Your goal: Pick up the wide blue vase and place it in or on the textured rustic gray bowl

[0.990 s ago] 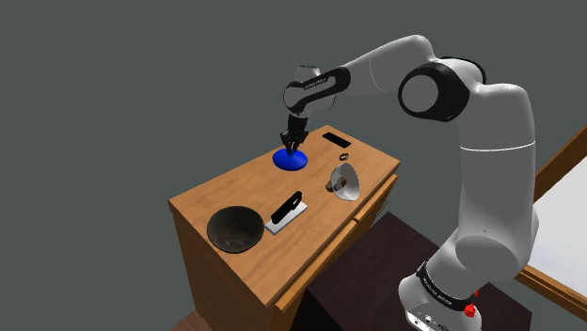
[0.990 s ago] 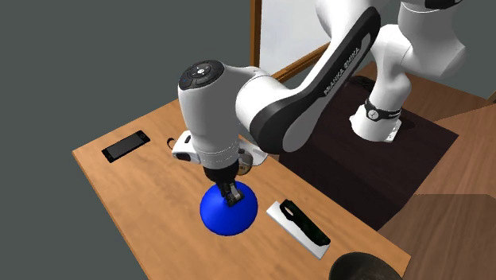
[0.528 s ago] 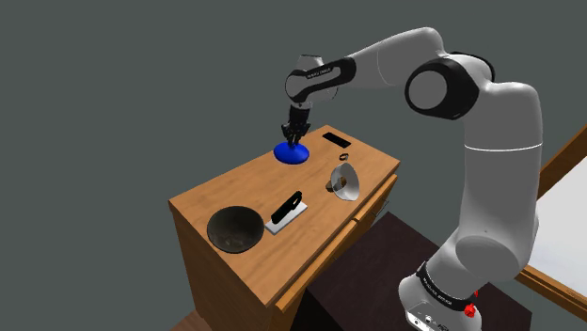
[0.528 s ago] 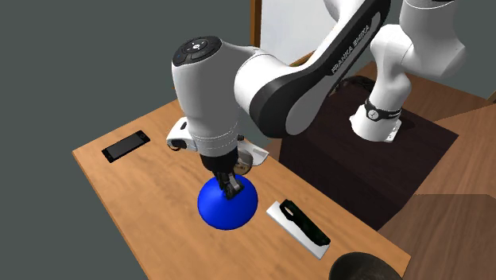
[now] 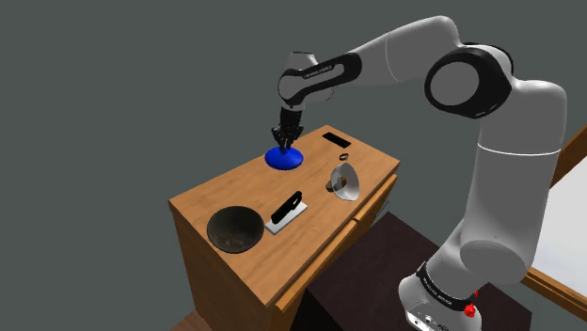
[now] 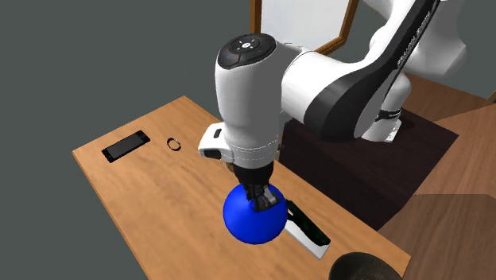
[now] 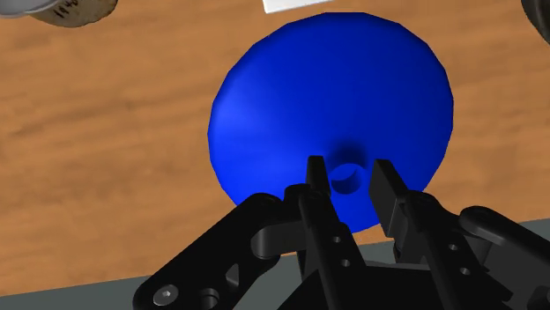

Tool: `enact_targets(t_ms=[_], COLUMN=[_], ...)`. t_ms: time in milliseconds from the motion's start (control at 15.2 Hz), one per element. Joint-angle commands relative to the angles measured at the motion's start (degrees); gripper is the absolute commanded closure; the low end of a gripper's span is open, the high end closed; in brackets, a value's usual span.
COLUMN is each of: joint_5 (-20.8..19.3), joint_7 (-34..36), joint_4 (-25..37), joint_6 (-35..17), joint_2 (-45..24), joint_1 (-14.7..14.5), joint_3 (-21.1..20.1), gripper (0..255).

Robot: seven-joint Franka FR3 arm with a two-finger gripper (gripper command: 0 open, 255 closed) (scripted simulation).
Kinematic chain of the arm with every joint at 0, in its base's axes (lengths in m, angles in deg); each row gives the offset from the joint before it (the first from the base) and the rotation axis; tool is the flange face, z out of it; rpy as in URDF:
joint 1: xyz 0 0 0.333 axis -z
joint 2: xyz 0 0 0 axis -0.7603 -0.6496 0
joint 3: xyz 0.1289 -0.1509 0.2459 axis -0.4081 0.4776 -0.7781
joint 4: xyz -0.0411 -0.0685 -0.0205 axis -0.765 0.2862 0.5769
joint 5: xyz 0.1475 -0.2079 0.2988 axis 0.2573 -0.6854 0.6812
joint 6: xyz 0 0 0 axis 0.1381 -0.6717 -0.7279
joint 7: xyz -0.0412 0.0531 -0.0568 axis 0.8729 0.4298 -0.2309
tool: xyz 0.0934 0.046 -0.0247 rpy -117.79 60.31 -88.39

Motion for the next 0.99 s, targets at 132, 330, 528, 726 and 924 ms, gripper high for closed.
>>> enact_targets(t_ms=[132, 330, 528, 726, 924], joint_5=[-0.60, -1.01, -1.39, -1.75, -2.12], joint_7=[4.88, 8.59, 12.40, 16.29, 20.23], joint_4=[-4.40, -6.72, -8.42, -9.50, -9.97], joint_6=[-1.32, -1.85, -2.15, -2.25, -2.16], joint_2=[3.43, 5.47, 7.10, 8.32, 9.12], joint_1=[-3.43, -5.88, -8.34, -10.76, -13.18], joint_3=[-1.30, -2.42, -3.63, -4.92, -6.27], gripper=[255, 255, 255, 255, 255])
